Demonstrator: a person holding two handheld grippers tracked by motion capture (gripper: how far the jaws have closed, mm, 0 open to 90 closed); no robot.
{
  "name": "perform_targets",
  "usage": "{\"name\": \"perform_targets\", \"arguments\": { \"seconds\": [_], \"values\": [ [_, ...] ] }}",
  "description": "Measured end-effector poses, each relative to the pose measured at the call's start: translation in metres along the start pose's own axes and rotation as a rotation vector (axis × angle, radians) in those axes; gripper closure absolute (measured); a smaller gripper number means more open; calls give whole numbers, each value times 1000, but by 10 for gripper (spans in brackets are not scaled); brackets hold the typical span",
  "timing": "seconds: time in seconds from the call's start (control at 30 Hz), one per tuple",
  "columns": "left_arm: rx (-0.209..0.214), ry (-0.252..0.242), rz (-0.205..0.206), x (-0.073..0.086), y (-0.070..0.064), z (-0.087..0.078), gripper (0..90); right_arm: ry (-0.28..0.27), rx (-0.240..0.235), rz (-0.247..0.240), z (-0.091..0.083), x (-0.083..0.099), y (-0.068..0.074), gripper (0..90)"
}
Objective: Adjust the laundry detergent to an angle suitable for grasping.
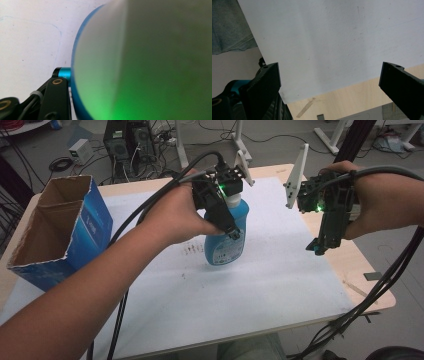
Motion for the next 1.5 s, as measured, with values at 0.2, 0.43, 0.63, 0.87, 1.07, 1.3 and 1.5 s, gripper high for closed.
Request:
{"name": "perform_targets", "arguments": {
  "seconds": [0.2,0.43,0.63,0.87,1.07,1.3,1.5],
  "values": [
    [12,-8,23,14,-5,-19,436,-1,1,-23,1,-12,1,29],
    [42,-18,34,34,-5,-36,436,-3,-4,-49,3,-26,4,29],
    [53,-11,46,52,-2,-43,435,-6,-6,-33,5,-35,3,29],
    [71,-15,53,71,3,-45,435,-8,-16,-58,8,-48,4,29],
    [76,-33,119,82,4,-43,435,-4,-23,-72,11,-58,5,29],
    [120,-32,196,91,1,-35,436,8,-30,-82,15,-62,6,29],
    [198,-46,244,99,-3,-27,436,8,-33,-72,15,-63,7,29]
  ]
}}
Point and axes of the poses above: each handheld gripper's, and its own axes: z roughly forward along the jaws, x roughly out of its underside, y roughly to its left, the point moved 8 cm from there along z, roughly forward along the jaws, and after that the axes turned 3 degrees about z, right-handed, at the moved point
